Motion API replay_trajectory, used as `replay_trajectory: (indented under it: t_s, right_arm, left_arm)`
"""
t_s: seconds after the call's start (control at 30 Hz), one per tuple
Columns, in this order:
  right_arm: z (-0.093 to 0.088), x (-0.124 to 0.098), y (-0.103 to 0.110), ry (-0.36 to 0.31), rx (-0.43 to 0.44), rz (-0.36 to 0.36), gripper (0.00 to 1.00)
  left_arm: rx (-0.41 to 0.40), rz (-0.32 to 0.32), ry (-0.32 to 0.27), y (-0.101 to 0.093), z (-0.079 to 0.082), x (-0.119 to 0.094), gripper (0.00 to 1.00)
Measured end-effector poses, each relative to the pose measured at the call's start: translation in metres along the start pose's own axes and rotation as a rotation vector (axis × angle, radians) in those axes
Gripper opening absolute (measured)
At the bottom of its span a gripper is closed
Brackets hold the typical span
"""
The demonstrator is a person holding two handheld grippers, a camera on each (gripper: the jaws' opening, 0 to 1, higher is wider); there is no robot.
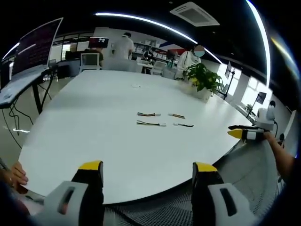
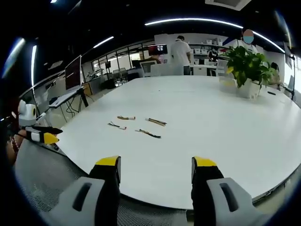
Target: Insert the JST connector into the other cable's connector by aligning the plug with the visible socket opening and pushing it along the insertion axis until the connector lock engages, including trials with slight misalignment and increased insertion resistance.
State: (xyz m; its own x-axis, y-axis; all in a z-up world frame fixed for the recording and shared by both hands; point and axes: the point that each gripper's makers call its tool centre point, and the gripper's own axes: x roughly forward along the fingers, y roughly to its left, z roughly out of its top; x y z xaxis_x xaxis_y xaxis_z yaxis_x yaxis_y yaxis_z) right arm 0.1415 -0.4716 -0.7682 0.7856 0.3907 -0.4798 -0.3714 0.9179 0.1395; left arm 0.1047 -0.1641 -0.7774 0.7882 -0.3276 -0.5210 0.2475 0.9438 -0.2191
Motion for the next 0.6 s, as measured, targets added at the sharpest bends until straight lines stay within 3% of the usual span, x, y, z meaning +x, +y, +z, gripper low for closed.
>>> replay_trajectory:
  t_s: [0.4,0.6]
  right_arm:
    - [-0.0048,0.0020,-0.0009,0.032,-0.006,0.007,0.58]
    - [-0.0027,0.0019,-0.0012,0.016,0.000,0.008,0.59]
  left_arm:
    - [0.000,-0.001,0.004,-0.0002,-0.0007,-0.0003,0.73]
    - [-0.001,-0.006,0.000,-0.0008,-0.0005,-0.0005,0.71]
